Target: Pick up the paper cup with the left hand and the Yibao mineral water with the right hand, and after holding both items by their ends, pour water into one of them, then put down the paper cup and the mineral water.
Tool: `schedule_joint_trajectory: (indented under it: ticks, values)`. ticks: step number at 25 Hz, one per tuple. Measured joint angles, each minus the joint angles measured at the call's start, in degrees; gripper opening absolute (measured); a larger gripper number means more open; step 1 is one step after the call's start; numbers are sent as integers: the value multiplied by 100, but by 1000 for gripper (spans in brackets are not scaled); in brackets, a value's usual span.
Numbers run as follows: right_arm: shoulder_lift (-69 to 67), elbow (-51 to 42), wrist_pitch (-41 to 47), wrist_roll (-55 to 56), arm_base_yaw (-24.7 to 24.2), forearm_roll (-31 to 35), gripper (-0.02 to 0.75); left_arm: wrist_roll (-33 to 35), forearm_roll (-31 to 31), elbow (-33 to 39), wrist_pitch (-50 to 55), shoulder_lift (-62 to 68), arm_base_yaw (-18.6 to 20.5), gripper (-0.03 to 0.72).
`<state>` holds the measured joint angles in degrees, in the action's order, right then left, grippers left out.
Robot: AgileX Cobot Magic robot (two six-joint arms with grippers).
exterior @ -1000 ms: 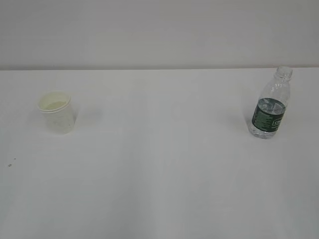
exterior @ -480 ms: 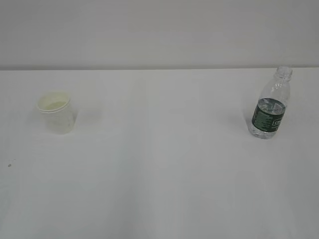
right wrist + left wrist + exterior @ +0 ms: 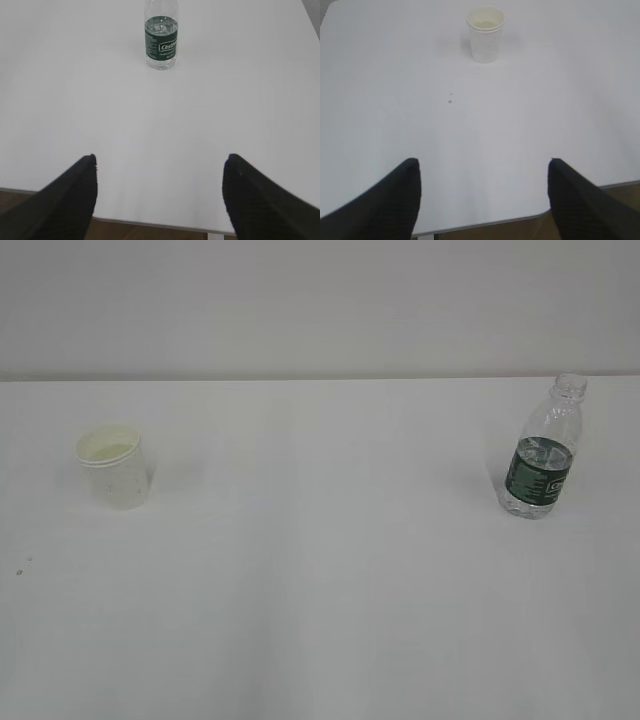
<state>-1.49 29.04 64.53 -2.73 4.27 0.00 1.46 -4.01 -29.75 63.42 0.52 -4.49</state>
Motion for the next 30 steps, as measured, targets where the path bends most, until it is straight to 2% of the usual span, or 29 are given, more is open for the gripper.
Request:
schedule_joint_trajectory:
  ticks: [30]
  values:
    - [236,0,32,-5,0,0,589,0,0,0,0,0,0,552]
